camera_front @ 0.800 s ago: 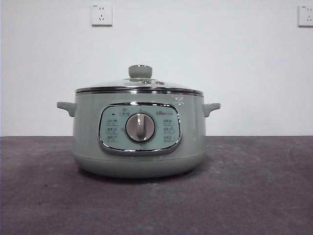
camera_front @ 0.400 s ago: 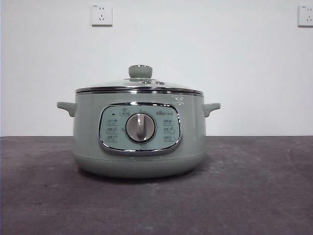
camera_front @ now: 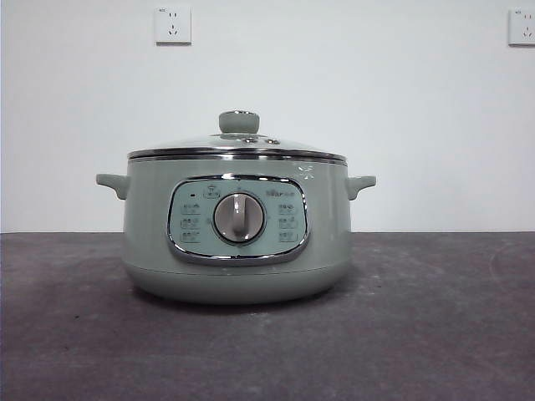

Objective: Pick up the egg,open the lid,put the egg in the pot,close the lid

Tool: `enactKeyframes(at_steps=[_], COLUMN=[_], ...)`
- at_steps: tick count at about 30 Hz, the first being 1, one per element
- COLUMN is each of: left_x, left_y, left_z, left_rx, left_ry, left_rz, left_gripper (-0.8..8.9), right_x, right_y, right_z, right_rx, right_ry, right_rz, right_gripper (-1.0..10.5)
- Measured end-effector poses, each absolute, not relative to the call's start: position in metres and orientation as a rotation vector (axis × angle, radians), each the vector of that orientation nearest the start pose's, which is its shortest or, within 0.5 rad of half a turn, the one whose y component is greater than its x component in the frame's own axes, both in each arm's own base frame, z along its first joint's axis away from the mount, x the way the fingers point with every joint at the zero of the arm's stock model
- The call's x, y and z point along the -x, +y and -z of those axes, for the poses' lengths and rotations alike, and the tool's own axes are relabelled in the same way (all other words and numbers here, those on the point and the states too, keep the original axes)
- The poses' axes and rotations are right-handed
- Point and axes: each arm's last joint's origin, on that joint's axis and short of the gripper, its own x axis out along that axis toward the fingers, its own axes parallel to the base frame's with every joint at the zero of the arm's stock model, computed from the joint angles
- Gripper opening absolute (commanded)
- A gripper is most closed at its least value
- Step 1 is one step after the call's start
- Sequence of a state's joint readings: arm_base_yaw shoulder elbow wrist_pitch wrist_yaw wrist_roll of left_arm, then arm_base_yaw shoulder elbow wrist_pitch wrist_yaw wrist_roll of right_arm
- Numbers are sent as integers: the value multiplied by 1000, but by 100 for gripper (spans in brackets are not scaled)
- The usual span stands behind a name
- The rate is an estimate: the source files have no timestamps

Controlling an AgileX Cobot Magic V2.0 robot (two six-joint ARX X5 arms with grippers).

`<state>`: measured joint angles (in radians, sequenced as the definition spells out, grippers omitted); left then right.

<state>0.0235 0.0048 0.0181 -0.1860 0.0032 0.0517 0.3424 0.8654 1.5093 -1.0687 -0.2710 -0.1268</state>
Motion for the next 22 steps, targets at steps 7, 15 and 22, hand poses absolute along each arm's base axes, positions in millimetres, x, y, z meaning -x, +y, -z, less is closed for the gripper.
enactKeyframes(at_steps=[7, 15, 22], left_x=[-95, -95, -95], left_y=[2, 2, 2], left_z=[-151, -151, -151], left_rx=[-49, -49, -49], left_ry=[173, 173, 173], left_rz=[-16, -16, -16], left_gripper=[-3, -3, -3], right_x=[-65, -69, -81], right_y=[20, 17, 18], right_z=[-443, -371, -282], right_rx=[108, 111, 102], right_ry=[134, -69, -44], right_rz=[-469, -406, -402], right_gripper=[1, 1, 1])
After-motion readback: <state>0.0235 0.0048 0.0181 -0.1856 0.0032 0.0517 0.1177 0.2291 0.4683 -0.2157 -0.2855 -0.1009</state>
